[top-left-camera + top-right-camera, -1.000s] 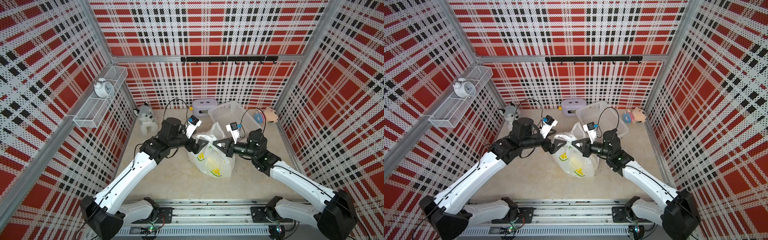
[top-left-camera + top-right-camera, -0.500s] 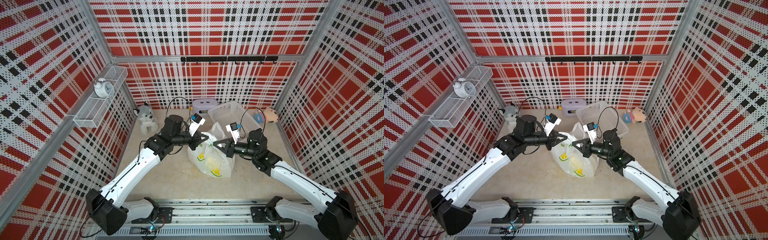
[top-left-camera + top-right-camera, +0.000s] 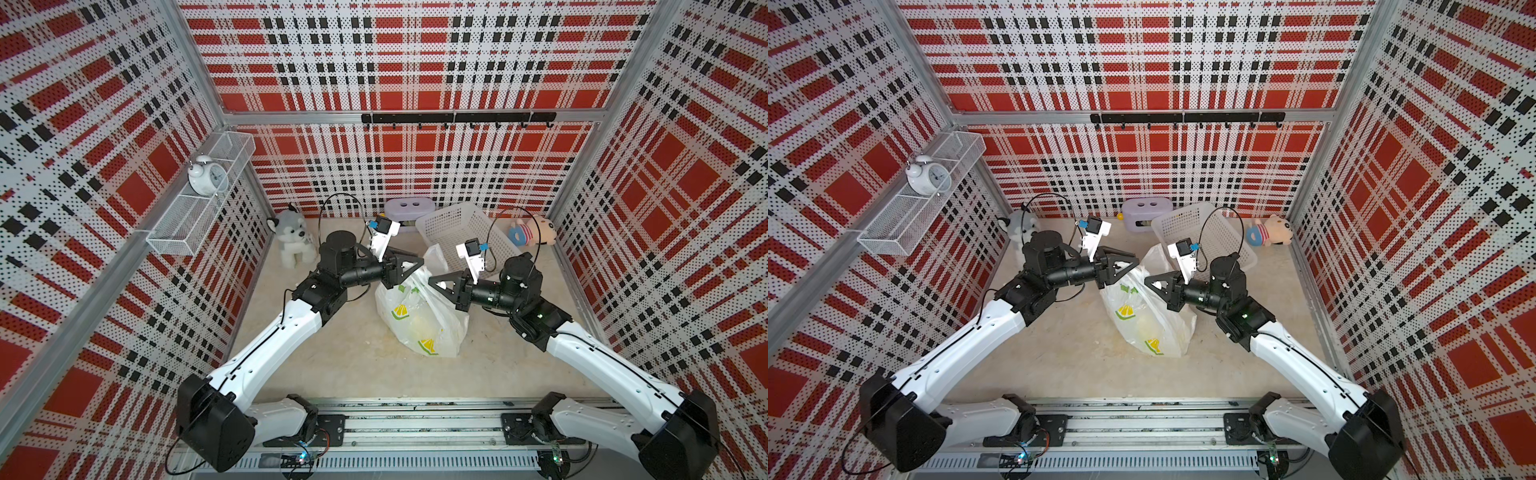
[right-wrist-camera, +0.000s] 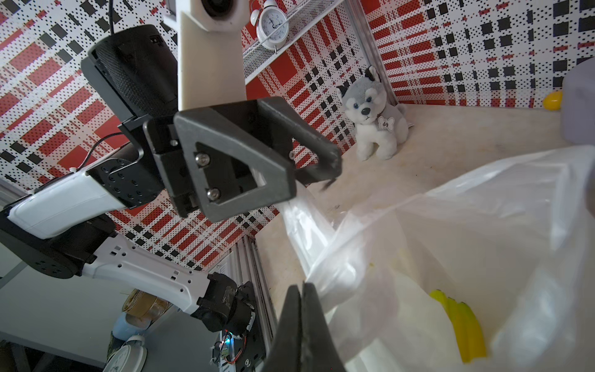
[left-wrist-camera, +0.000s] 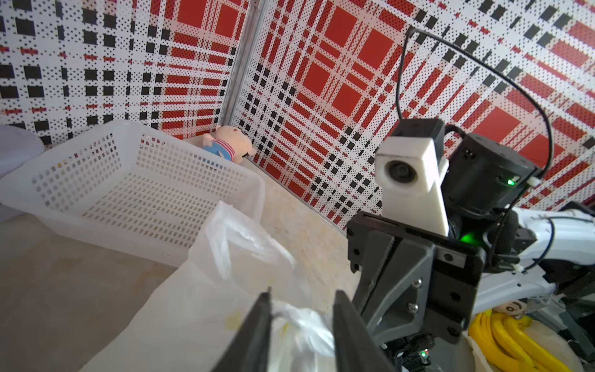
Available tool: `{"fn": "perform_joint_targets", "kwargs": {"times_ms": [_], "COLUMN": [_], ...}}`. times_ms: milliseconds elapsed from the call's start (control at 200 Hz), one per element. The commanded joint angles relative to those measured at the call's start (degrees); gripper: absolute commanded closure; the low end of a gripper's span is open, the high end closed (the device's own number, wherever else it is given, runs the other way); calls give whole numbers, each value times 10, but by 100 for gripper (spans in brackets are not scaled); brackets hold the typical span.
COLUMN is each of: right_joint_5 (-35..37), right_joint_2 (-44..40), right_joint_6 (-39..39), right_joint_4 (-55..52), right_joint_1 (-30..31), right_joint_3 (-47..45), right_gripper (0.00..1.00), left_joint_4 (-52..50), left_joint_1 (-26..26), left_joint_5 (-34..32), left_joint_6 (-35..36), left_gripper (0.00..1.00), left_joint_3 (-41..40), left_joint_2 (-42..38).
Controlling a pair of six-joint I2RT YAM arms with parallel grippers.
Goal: Place the banana into a plastic bag & tie a knot
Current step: Cross the plastic bag at the center of the board.
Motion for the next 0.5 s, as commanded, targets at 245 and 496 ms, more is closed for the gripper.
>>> {"fn": "perform_joint_targets", "kwargs": {"times_ms": [245,496], "right_joint_5": [1,-1], "right_joint_2": [15,16], "right_joint_6": [-18,-24], "right_joint_4": [-2,12], "right_joint_1": [29,51], "right_joint_3": [14,10], "right_gripper": [100,100], "left_joint_4": [-41,-26], "left_joint_1": [-17,-33], "left_joint_5": [-74,-112], "left_joint_6": [-41,-71], "left_gripper": [16,16], "left_joint_3": [-2,-20], "left_joint_2": [4,-1]}}
